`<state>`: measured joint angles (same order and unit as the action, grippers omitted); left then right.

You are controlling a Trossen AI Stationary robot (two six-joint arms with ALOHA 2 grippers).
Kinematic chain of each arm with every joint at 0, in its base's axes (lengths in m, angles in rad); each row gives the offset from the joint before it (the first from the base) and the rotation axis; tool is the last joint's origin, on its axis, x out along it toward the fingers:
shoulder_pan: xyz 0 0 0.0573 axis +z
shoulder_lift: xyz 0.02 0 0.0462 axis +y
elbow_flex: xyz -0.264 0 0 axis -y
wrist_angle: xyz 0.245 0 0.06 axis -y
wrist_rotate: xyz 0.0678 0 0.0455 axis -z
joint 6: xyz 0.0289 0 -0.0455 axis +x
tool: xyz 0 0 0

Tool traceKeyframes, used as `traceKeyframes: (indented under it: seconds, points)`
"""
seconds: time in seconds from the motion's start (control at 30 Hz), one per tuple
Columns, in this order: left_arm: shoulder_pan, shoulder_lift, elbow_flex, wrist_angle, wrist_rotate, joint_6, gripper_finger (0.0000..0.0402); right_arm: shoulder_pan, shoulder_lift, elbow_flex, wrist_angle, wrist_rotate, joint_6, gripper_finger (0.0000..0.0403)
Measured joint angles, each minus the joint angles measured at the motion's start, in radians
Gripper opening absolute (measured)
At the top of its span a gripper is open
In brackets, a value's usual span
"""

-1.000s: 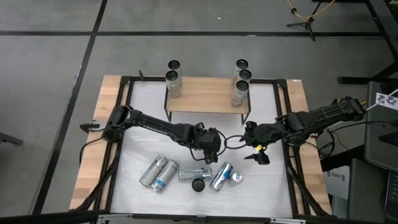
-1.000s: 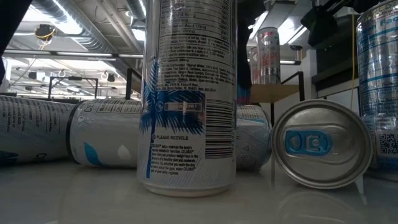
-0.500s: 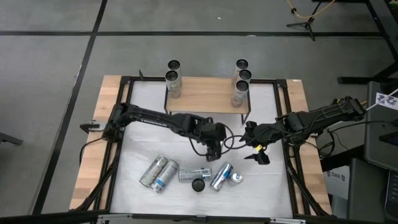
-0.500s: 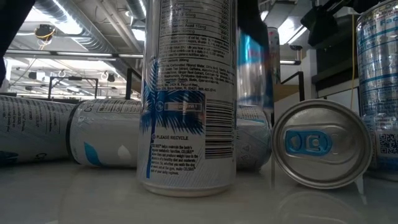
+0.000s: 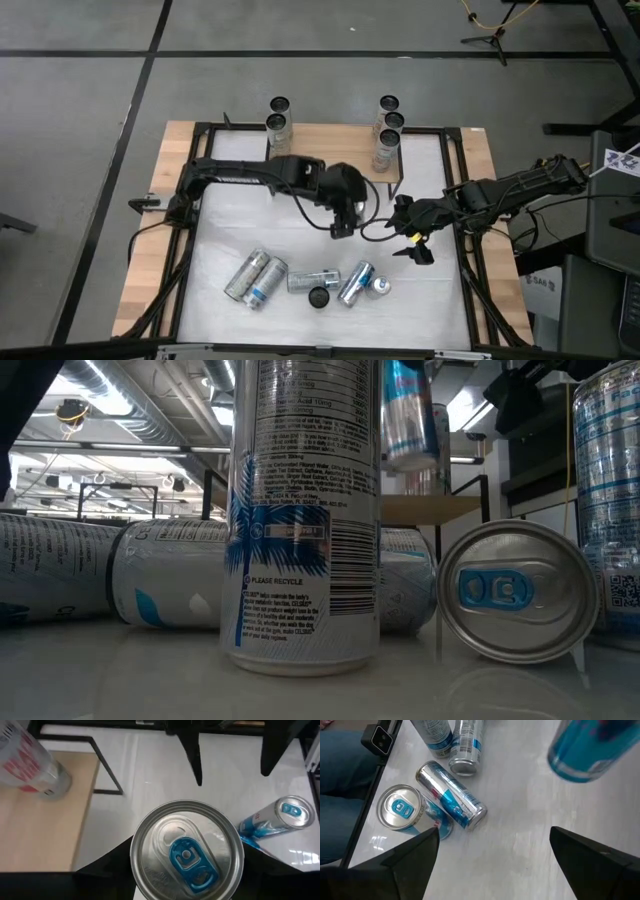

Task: Sort soda cans
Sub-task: Put the top blue soda can on the shelf

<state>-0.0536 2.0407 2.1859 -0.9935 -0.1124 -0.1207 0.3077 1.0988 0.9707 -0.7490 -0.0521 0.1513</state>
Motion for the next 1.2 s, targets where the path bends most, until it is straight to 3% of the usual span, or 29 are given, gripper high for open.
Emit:
traceKeyframes:
  seconds: [0.37, 0.67, 1.0, 1.2]
  points:
    - [0.101, -0.001, 0.172, -0.100, 0.036, 0.158, 0.0216, 0.000, 0.000, 0.000, 0.000, 0.000, 0.000, 0.0376]
    - [0.224, -0.007, 0.171, -0.125, 0.130, 0.246, 0.0216, 0.000, 0.000, 0.000, 0.000, 0.000, 0.000, 0.0376]
    - [0.337, -0.004, 0.170, -0.152, 0.136, 0.344, 0.0220, 0.000, 0.000, 0.000, 0.000, 0.000, 0.000, 0.0376]
    - [0.387, -0.003, 0.170, -0.166, 0.195, 0.343, 0.0221, 0.000, 0.000, 0.000, 0.000, 0.000, 0.000, 0.0376]
